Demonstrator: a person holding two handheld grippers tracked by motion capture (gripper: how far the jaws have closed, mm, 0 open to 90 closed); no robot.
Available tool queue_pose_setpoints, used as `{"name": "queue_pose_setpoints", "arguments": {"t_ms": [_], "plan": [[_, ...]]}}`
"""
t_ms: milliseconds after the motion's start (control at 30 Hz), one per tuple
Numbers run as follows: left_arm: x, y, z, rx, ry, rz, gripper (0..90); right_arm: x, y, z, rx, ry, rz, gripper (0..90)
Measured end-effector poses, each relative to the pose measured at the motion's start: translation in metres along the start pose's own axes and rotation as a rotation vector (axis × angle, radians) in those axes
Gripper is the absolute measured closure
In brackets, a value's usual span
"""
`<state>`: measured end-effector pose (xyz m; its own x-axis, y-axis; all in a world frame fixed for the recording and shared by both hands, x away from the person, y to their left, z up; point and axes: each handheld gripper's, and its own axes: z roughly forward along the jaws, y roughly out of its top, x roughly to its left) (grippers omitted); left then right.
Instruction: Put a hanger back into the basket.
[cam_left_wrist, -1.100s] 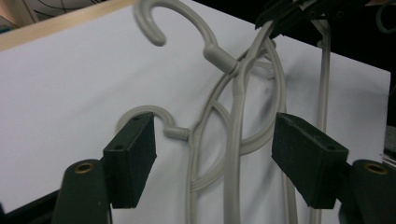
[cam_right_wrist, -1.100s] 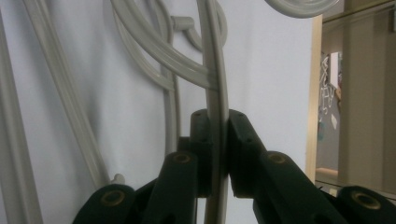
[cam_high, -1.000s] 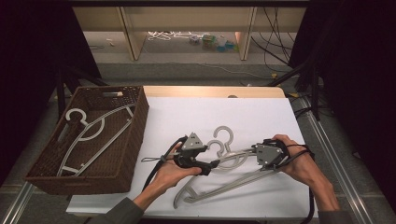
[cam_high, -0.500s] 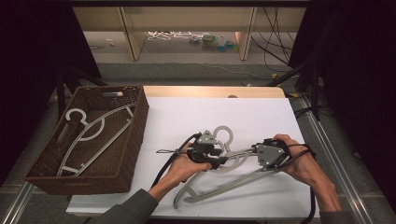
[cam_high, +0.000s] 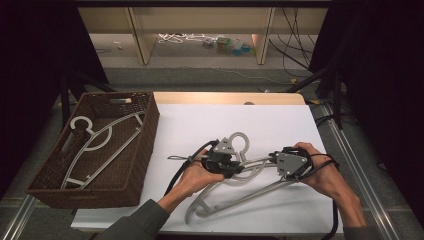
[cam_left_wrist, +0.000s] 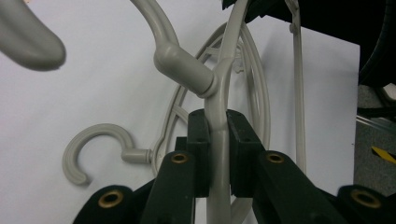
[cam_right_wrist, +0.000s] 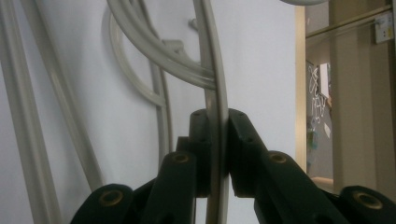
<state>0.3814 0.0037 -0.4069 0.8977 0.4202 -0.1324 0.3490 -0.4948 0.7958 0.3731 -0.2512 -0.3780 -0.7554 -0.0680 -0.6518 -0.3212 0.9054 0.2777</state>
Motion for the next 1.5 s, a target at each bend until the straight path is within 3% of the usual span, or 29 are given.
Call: {"name": "queue_pose_setpoints", "arguments": {"t_ms": [100, 167, 200, 233, 267, 333, 367, 433, 633, 667, 767, 833, 1000, 1233, 1400, 1500], "plan": [[0.001, -0.001, -0.008, 0.004, 0.007, -0.021, 81.3, -0.001, 0.005, -0.001, -0.001, -0.029, 0.037, 77.8], [0.004, -0.001, -0.015, 0.003, 0.009, -0.042, 81.3, -0.002, 0.008, -0.003, -0.001, -0.053, 0.074, 67.5], [0.007, -0.002, -0.019, 0.0, 0.005, -0.051, 81.3, -0.003, 0.008, -0.005, -0.006, -0.071, 0.12, 61.0], [0.009, -0.002, -0.023, -0.003, 0.012, -0.062, 81.3, -0.003, 0.009, -0.007, -0.021, -0.106, 0.209, 57.3], [0.012, -0.002, -0.028, -0.008, 0.016, -0.071, 81.3, -0.005, 0.009, -0.01, -0.049, -0.092, 0.273, 54.8], [0.017, -0.003, -0.038, -0.023, 0.025, -0.095, 81.3, -0.007, 0.009, -0.018, -0.097, -0.095, 0.365, 47.3], [0.019, -0.003, -0.044, -0.026, 0.031, -0.097, 81.3, -0.008, 0.009, -0.019, -0.124, -0.088, 0.401, 46.0], [0.021, -0.004, -0.058, -0.031, 0.059, -0.08, 81.3, -0.008, 0.008, -0.022, -0.178, -0.12, 0.469, 40.5], [0.03, -0.01, -0.1, -0.067, 0.119, -0.096, 81.3, -0.005, 0.006, -0.033, -0.365, -0.16, 0.792, 30.1], [0.033, -0.011, -0.107, -0.079, 0.126, -0.105, 81.3, -0.004, 0.006, -0.034, -0.38, -0.159, 0.818, 29.9], [0.036, -0.013, -0.12, -0.078, 0.148, -0.118, 81.3, 0.003, 0.007, -0.04, -0.415, -0.191, 0.859, 29.4], [0.038, -0.014, -0.127, -0.084, 0.161, -0.124, 81.3, 0.008, 0.007, -0.042, -0.432, -0.21, 0.914, 26.2], [0.043, -0.017, -0.143, -0.1, 0.186, -0.146, 81.3, 0.023, -0.001, -0.04, -0.43, -0.25, 1.012, 22.7], [0.045, -0.017, -0.172, -0.128, 0.198, -0.164, 81.3, 0.041, -0.007, -0.032, -0.428, -0.263, 1.114, 17.5], [0.047, -0.017, -0.194, -0.147, 0.219, -0.173, 81.3, 0.05, -0.002, -0.029, -0.434, -0.273, 1.116, 16.6], [0.049, -0.017, -0.207, -0.162, 0.237, -0.181, 81.3, 0.053, -0.002, -0.027, -0.446, -0.277, 1.093, 16.4]]}}
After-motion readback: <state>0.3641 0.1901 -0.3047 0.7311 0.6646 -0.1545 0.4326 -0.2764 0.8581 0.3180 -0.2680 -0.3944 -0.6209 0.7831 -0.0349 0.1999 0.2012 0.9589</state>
